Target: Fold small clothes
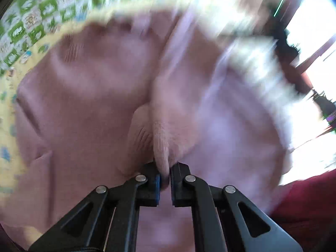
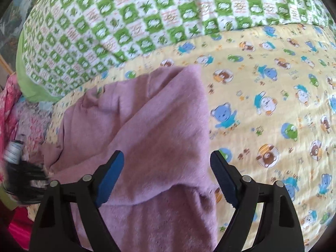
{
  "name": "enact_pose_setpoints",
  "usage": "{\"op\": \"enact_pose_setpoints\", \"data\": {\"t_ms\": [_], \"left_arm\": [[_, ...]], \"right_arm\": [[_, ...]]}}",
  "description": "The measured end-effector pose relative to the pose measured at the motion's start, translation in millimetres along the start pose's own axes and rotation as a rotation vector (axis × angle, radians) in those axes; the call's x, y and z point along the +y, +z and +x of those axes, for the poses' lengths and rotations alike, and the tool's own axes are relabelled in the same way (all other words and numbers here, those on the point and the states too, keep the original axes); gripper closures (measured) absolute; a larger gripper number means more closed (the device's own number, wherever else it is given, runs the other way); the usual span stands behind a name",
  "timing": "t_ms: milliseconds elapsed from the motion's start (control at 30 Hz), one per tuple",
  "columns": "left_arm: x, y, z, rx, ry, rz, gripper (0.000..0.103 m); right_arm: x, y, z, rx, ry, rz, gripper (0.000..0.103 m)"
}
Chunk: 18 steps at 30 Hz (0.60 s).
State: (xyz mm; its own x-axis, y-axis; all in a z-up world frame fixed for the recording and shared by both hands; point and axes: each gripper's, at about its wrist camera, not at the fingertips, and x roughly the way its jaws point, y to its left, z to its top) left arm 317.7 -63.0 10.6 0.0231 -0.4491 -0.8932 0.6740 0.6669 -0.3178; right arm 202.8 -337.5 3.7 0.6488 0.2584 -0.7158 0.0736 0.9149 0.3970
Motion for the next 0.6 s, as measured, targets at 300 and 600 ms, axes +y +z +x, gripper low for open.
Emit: {"op": "enact_pose_setpoints", "data": {"t_ms": [300, 600], "left_arm": [[103.4, -36.3, -7.1, 0.070, 0.111, -0.426, 0.095], [65.4, -110.1, 14.8, 0.050, 0.104, -0.588, 0.044]], "right_arm": [[-3.7, 5.9, 5.1, -0.004, -0.025, 0.012, 0.019], [-16.7, 21.3, 35.3, 0.026, -0.027, 0.032, 0.033]]}}
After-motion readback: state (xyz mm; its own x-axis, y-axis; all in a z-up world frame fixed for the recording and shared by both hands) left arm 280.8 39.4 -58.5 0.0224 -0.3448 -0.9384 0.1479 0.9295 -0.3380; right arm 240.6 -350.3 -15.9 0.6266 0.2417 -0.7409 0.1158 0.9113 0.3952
